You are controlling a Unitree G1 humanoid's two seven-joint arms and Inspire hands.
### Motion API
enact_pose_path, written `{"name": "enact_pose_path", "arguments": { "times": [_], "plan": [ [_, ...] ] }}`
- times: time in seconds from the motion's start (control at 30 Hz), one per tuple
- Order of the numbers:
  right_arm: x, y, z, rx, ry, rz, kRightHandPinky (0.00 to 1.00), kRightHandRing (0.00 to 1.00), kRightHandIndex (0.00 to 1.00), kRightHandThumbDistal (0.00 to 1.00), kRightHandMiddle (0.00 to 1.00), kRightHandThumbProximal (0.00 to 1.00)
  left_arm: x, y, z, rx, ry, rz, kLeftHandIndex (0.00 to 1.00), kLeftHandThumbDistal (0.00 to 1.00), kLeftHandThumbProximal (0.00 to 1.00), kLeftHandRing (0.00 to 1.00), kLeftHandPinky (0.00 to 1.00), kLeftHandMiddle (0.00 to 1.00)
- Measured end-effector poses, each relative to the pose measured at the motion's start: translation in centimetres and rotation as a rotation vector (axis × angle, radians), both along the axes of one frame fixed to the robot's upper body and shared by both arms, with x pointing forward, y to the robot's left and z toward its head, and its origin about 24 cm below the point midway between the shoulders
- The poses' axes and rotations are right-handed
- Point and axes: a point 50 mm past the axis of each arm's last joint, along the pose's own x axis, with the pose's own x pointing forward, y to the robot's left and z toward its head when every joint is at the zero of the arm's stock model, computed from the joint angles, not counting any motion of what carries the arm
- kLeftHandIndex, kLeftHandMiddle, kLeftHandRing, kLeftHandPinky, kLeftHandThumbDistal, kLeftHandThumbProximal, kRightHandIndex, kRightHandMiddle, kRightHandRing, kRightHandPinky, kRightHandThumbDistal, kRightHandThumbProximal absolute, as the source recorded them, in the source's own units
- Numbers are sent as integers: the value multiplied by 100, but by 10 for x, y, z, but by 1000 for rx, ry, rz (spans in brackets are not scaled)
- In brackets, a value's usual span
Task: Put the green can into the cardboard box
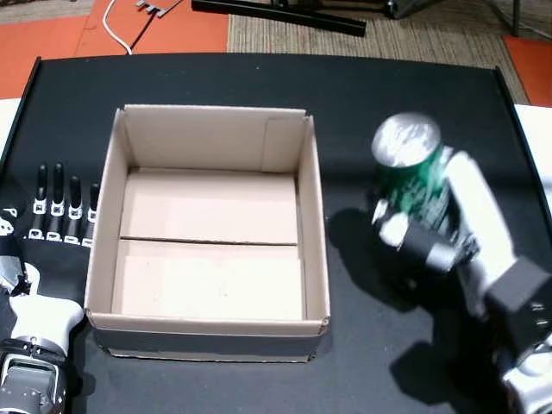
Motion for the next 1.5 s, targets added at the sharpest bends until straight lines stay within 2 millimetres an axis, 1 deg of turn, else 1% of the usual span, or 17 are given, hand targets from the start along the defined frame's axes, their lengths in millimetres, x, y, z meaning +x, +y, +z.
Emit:
{"name": "enact_pose_path", "arguments": {
  "times": [0.03, 0.07, 0.1, 0.2, 0.27, 0.33, 0.43, 0.57, 0.77, 0.9, 1.0, 1.13, 1.2, 1.33, 1.4, 1.43, 1.5],
  "plan": [
    [4, -1, 17, 0, -83, -2, 22, 0, 17, 35, 0, 0, 0, 0, 0, -1, 2, 0, 50, 7, 87, 59, 74, 49],
    [7, -3, 35, -1, -163, -2, 23, 1, 7, 37, 0, 0, 0, -1, 0, -2, 3, -1, 51, 6, 88, 59, 73, 49],
    [10, -4, 52, -4, -231, 3, 24, 2, 1, 33, 0, 0, 0, -1, 0, -4, 2, -1, 51, 6, 88, 58, 73, 49],
    [14, -3, 90, -27, -384, 10, 27, 1, 0, 19, 0, 0, 1, -3, 0, -9, 0, -2, 50, 5, 88, 57, 71, 49],
    [17, -1, 101, -54, -420, 5, 28, 1, 0, 10, 0, 5, 1, -4, 0, -10, 1, -4, 50, 6, 89, 57, 70, 48],
    [21, -1, 109, -68, -430, -5, 29, 0, 0, 14, 0, 12, 2, -4, 1, -9, 2, -4, 50, 6, 90, 58, 71, 48],
    [25, -1, 117, -60, -437, -26, 32, 0, 0, 11, 0, 17, 3, -5, 2, -9, 6, -2, 51, 6, 87, 58, 71, 50],
    [28, 4, 130, -42, -463, -20, 32, 3, 0, 11, 0, 18, 3, -5, 1, -9, 2, -1, 51, 6, 87, 59, 73, 50],
    [36, 27, 116, -2, -373, 26, 35, 4, 0, 9, 0, 33, 2, -5, 1, -7, -10, -2, 50, 6, 87, 57, 69, 47],
    [46, 57, 92, -35, -168, 105, 37, 6, 0, 2, 0, 15, 3, -5, 1, 0, -1, 1, 50, 7, 86, 56, 68, 47],
    [52, 81, 81, -105, -42, 171, 36, 4, 0, 3, 0, 2, 4, -7, 2, 2, -3, -5, 51, 9, 83, 57, 67, 48],
    [61, 109, 98, -257, 9, 229, 36, 3, 0, 11, 0, 4, 3, -9, 2, 8, -14, -10, 51, 9, 80, 55, 67, 47],
    [62, 121, 109, -304, -2, 262, 34, 4, 0, 11, 0, 1, 3, -10, 1, 15, -14, -9, 51, 7, 86, 56, 69, 47],
    [57, 145, 115, -360, -18, 340, 35, 3, 0, 16, 0, 15, 4, -12, 2, 13, -18, -12, 52, 5, 91, 55, 68, 48],
    [56, 149, 112, -390, -10, 362, 35, 1, 0, 13, 0, 9, 4, -13, 2, 10, -25, -14, 53, 6, 90, 58, 70, 49],
    [56, 150, 110, -400, -5, 367, 35, 1, 0, 10, 0, 1, 4, -13, 2, 7, -32, -14, 52, 8, 89, 58, 72, 48],
    [56, 148, 109, -416, -2, 363, 35, 4, 0, 7, 0, 0, 3, -13, 2, 6, -43, -15, 51, 8, 88, 59, 74, 49]
  ]
}}
